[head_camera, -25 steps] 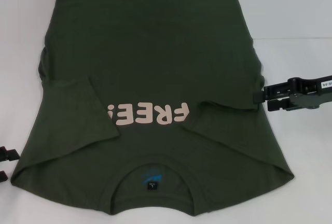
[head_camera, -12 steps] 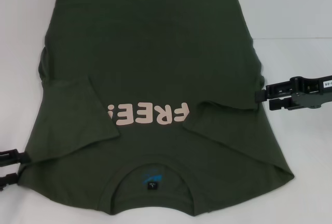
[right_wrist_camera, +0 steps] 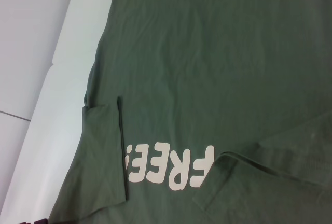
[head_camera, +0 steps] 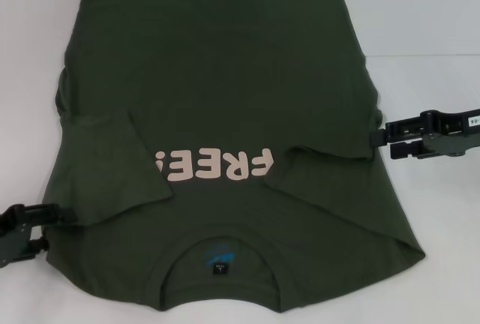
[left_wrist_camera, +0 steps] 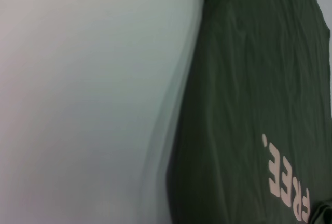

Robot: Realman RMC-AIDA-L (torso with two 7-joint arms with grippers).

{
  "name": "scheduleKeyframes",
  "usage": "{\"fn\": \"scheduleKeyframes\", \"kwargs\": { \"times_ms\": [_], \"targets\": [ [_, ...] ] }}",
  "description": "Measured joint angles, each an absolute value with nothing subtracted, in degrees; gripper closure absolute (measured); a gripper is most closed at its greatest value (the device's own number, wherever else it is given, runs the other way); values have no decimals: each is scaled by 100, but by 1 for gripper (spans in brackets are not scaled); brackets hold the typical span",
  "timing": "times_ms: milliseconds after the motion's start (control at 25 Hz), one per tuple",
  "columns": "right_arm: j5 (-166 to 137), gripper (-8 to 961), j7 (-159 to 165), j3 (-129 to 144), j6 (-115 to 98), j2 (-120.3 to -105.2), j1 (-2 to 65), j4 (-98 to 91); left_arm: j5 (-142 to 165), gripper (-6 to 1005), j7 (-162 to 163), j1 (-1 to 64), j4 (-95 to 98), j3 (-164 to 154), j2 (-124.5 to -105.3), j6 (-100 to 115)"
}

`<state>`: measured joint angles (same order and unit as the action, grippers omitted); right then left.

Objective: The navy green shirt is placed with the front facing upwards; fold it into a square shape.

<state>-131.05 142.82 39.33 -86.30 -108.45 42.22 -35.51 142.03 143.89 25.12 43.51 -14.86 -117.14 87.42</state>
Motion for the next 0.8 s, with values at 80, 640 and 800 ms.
{"fn": "scheduleKeyframes", "kwargs": {
  "times_ms": [80,640,800],
  "targets": [
    [-13105,266,14279,3928,-8633,-10843,4220,-3551,14203,292,14388,2560,4340,-1500,-11709,8729],
    [-13105,267,14219,3885,-8689,-10819,4218,-3551,14244,490,14311,2635,4342,-1565,-11666,8728],
    [-13105,267,14210,3877,-8749,-10819,4218,-3551,14246,625,14309,2637,4356,-1582,-11664,8719]
  ]
}}
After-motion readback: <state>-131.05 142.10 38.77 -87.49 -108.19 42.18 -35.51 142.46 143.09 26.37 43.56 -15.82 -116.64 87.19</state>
